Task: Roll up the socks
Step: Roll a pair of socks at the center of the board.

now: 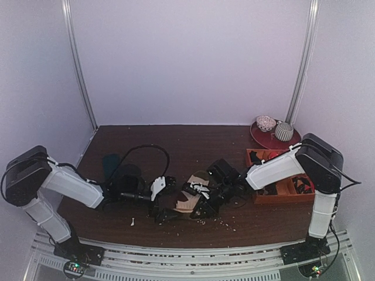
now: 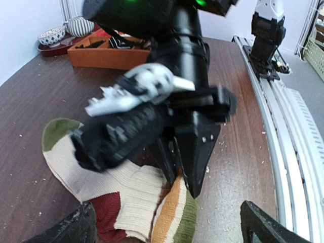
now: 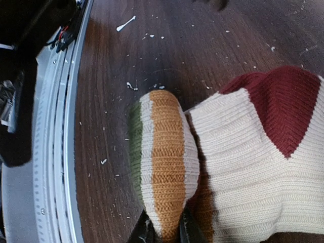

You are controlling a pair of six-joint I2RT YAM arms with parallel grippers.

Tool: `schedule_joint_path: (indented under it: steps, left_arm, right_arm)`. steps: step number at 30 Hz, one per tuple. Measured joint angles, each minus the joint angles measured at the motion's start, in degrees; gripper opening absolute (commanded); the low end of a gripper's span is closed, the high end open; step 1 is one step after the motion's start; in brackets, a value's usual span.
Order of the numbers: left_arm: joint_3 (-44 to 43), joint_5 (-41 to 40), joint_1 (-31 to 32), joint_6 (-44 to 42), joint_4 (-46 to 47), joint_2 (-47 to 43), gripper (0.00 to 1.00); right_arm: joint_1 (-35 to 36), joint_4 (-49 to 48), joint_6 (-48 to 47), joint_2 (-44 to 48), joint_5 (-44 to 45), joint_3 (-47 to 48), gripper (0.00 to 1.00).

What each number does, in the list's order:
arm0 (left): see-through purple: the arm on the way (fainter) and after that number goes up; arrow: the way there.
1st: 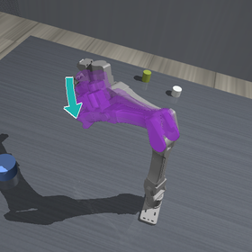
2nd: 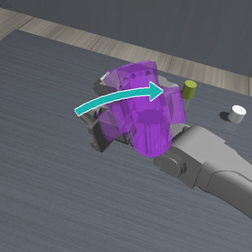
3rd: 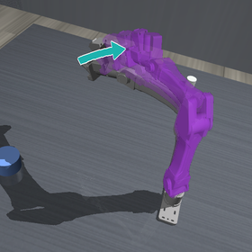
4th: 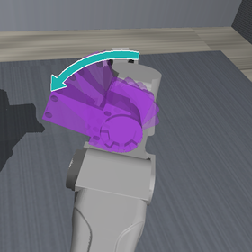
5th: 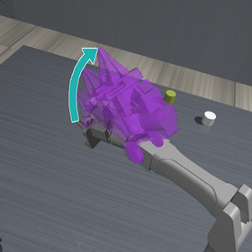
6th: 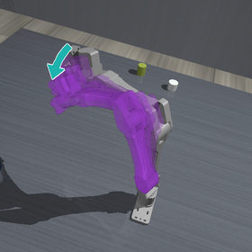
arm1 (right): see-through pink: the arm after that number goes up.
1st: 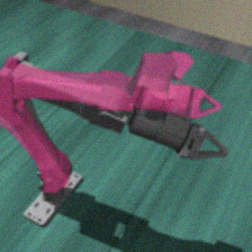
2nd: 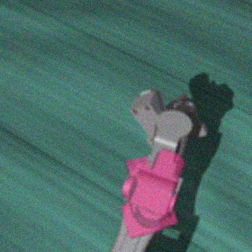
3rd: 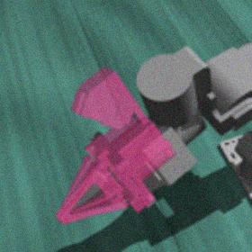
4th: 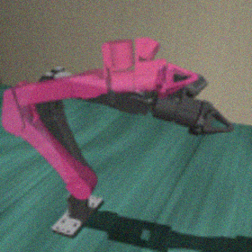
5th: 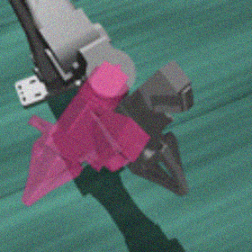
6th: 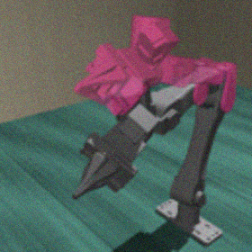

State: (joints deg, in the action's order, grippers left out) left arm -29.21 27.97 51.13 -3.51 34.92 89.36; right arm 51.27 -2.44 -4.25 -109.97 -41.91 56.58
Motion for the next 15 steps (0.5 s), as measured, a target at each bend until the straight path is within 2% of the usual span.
schedule_joint_path:
  steps: [4,10,15]
  left_arm:
    - [-0.07,0.28,1.14,-1.36,1.42,3.61,0.94]
    - [-0.07,0.39,2.71,-1.66,2.75,5.73,0.80]
    - [-0.26,0.28,2.89,-1.55,3.58,8.26,0.60]
  right_arm:
    - [-2.21,-0.09,5.57,-1.38,-5.46,0.15,0.13]
    - [-3.56,0.55,8.79,-2.71,-8.96,0.85,0.13]
    - [-3.89,0.94,9.22,-3.28,-10.01,1.31,0.12]
